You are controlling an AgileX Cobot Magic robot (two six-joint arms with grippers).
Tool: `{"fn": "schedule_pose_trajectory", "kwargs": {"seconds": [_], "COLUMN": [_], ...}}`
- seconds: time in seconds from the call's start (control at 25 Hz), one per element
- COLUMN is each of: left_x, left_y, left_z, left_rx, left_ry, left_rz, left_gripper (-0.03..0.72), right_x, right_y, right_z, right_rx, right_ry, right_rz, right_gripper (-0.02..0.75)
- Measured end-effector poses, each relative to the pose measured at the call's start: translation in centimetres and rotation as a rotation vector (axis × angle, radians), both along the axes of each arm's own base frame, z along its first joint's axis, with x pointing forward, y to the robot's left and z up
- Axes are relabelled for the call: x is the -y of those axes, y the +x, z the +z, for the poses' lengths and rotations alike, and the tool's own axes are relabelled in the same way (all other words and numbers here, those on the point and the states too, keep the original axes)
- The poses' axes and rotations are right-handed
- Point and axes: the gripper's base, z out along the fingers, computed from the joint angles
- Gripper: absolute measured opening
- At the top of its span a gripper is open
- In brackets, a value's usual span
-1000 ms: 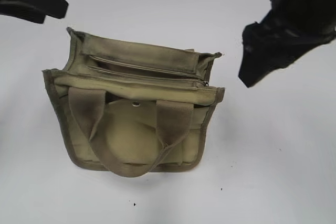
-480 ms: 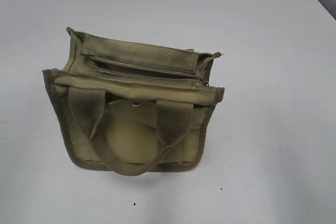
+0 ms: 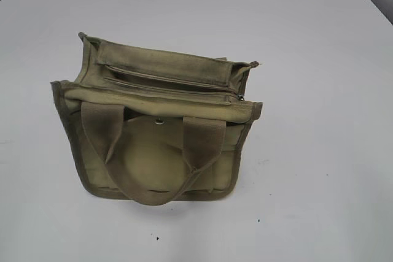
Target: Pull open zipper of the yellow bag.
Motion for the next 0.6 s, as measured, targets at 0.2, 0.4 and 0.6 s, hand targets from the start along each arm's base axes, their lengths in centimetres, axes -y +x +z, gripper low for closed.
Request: {"fn": "schedule_pose_trajectory", "kwargs": {"seconds": [0.2, 0.4, 0.6], "left_x": [-0.2, 0.0, 0.0], "left_y": [-0.7, 0.0, 0.0], "left_z": [-1.1, -1.5, -1.5], "left_rx": [0.033, 0.060, 0.061], "left_ry": [-0.009, -0.019, -0.020], "left_rz": [0.000, 0.005, 0.005], "left_gripper": [0.424, 0.424, 0.424], "right_x": [0.5, 0.6, 0.5], "right_y": [-0.7, -0.4, -0.3], "right_z": [0.1, 0.2, 0.0], "right_rx": [0.073, 0.104, 0.101], "right_ry": [0.025, 0.022, 0.019], "right_rz": [-0.010, -0.021, -0.021], "right_gripper": [0.574, 0.574, 0.574]}}
